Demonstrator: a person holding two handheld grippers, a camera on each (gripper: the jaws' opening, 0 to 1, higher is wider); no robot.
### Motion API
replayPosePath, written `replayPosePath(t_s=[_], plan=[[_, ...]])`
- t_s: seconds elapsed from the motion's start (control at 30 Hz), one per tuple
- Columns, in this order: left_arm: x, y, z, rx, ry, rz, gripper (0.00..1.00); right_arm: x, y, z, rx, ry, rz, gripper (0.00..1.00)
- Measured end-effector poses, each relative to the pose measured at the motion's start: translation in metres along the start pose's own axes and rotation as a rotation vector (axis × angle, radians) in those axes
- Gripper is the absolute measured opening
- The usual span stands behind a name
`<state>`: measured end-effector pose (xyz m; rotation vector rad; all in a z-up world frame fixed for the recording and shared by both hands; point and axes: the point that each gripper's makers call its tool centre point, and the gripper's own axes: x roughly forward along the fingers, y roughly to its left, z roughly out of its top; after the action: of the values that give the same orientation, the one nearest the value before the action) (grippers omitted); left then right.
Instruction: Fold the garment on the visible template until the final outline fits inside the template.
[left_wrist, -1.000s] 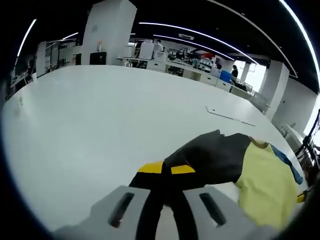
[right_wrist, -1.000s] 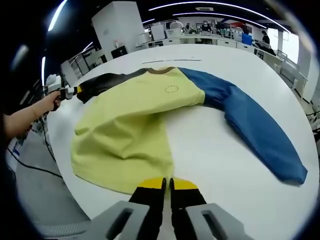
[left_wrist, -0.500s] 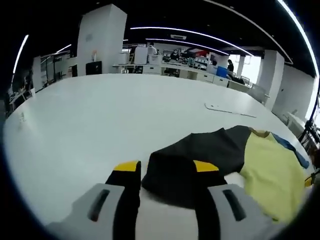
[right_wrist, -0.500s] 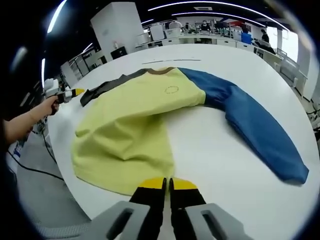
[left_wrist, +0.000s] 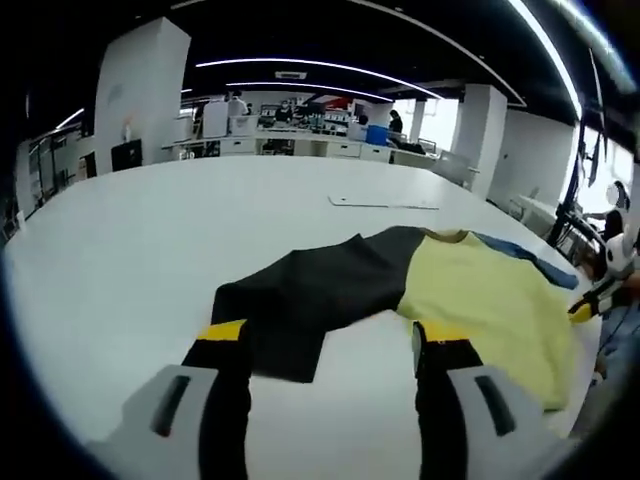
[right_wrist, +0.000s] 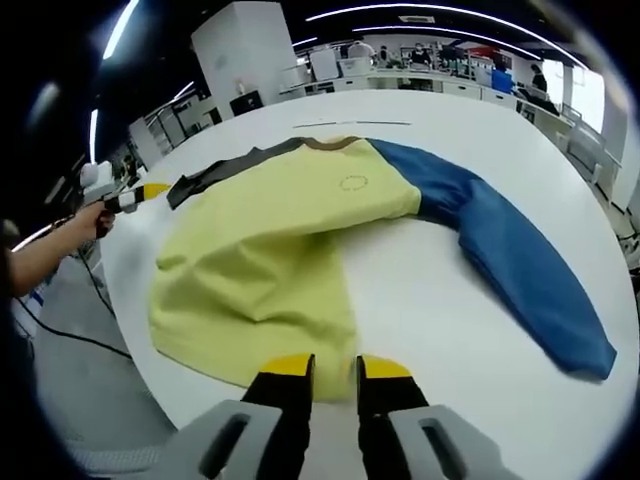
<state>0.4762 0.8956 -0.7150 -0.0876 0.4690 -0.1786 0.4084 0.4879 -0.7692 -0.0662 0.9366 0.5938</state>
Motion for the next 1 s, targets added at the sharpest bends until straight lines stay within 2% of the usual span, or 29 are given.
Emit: replayPosePath(t_s=[0.13,0.27,0.33,0.6,0.77,1.0], plan=[[-0.004,-0.02,-0.003,0.011,-0.005,-0.076,0.67,0.0,0.003,0.004,-0.009,-0.013,0.011,0.21],[-0.009,-0.036,-0.002,0.039,-0.012,-0.135,0.74,-0.001,0.006,0.011,-0.017,-0.045,0.011,0.38],[-0.012,-0.042,-0.001,0.042,-0.018,-0.156,0.78,-0.002,0.01,0.014,-0.024,-0.054,0.013,0.46],[-0.025,-0.063,0.004,0.064,-0.04,-0.223,0.92,-0.004,0.031,0.03,-0.067,-0.087,0.049,0.6],[-0.033,-0.071,0.004,0.088,-0.035,-0.246,0.99,-0.005,0.053,0.042,-0.105,-0.105,0.092,0.67],[-0.044,-0.076,0.005,0.101,-0.047,-0.26,0.99,-0.002,0.094,0.051,-0.168,-0.109,0.156,0.69]])
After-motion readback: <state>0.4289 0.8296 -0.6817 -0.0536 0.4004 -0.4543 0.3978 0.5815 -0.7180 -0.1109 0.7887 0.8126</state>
